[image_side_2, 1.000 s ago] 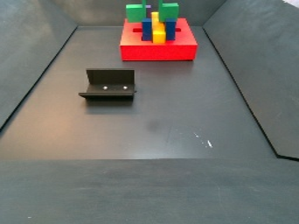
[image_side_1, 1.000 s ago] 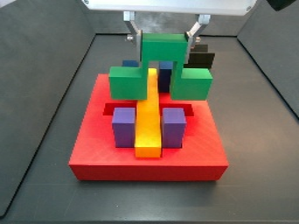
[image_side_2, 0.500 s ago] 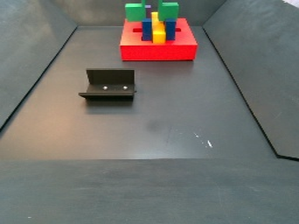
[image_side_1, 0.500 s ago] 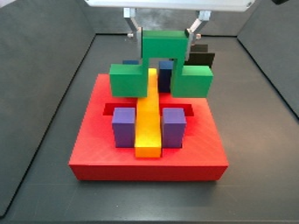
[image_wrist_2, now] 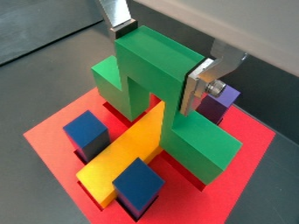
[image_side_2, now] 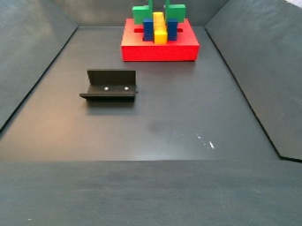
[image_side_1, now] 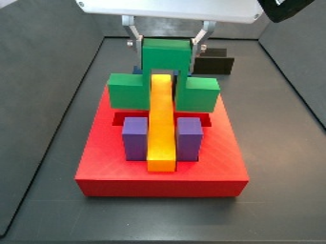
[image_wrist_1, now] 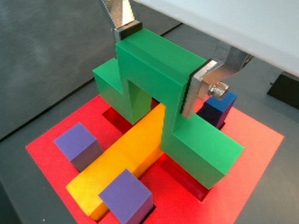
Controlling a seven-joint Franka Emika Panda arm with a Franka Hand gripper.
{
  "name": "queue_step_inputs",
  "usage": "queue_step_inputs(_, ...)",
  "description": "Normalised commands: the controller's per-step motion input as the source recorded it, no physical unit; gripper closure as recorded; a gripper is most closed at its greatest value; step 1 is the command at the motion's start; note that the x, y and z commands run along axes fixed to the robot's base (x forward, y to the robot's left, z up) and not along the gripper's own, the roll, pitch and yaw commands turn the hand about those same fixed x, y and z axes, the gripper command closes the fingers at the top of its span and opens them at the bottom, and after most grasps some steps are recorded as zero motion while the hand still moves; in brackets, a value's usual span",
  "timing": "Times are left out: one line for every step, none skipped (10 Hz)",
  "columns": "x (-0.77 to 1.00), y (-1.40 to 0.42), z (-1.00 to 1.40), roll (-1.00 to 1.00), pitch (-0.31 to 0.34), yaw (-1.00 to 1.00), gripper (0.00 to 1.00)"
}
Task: Pick up the green object. Move up. Move to above the board. Insert the green object.
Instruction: Insert the green object.
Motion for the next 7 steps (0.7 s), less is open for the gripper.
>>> queue_step_inputs(0.00, -0.09, -0.12, 0.02, -0.030, 0.00, 1.00)
queue_step_inputs(0.05, -0.09, -0.11, 0.02, -0.029, 0.00, 1.00)
queue_step_inputs(0.16, -0.04, -0.14, 0.03, -0.030, 0.00, 1.00)
queue_step_inputs(0.22, 0.00, -0.14, 0.05, -0.011, 0.00, 1.00)
queue_step_inputs(0.22, 0.00, -0.11, 0.05, 0.000, 0.00, 1.00)
queue_step_inputs(0.21, 0.00, -0.12, 0.07, 0.000, 0.00, 1.00)
queue_step_inputs(0.19, 0.01, -0.12, 0.08, 0.000, 0.00, 1.00)
